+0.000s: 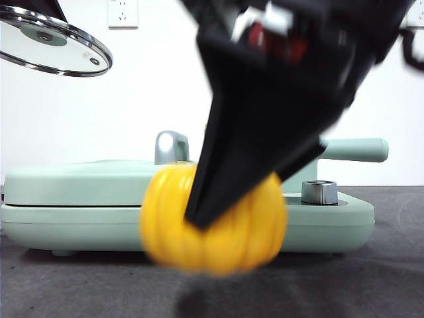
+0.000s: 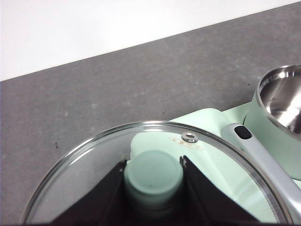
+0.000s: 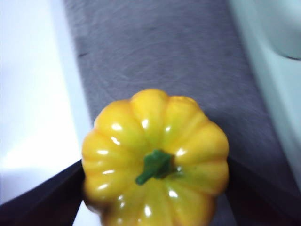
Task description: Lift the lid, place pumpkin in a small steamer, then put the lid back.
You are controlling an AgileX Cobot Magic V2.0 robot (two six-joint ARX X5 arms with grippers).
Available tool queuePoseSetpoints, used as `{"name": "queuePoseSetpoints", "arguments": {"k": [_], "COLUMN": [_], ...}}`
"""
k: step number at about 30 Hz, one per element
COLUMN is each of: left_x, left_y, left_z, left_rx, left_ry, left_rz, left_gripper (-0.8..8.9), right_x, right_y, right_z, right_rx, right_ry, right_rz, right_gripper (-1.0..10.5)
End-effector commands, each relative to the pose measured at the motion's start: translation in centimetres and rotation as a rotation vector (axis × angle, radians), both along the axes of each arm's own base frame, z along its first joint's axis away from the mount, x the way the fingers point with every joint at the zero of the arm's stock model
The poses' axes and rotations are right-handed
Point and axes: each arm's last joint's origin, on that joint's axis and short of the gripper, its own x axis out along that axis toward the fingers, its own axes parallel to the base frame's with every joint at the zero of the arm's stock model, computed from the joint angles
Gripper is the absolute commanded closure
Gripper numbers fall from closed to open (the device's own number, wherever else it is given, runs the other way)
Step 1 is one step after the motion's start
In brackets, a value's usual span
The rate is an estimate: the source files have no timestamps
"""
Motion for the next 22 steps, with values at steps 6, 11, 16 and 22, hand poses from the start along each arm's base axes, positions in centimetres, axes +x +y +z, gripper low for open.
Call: {"name": "queuePoseSetpoints", "arguments": {"k": [6, 11, 16, 22], "left_x": [0.0, 0.0, 0.0, 0.0], "left_y": [0.0, 0.0, 0.0, 0.0], "left_z": [0.7, 0.7, 0.7, 0.7], "left_rx": [-0.01, -0.01, -0.01, -0.01], "left_ry": [-0.041, -0.041, -0.041, -0.041], "left_rz": [-0.001, -0.001, -0.001, -0.001], "left_gripper": [8.02, 8.02, 8.02, 8.02], "right_x": [-0.2, 0.1, 0.6, 2.3], "right_y": [-2.0, -3.2, -4.6, -6.3], "right_z": [4.8, 7.4, 9.8, 12.6], "right_rx": [0.002, -0.049, -0.098, -0.126], "right_ry": [0.143, 0.208, 0.203, 0.171], "right_rz": [-0.306, -0.409, -0.489, -0.559], "right_gripper": [5.7, 5.7, 5.7, 5.7]}}
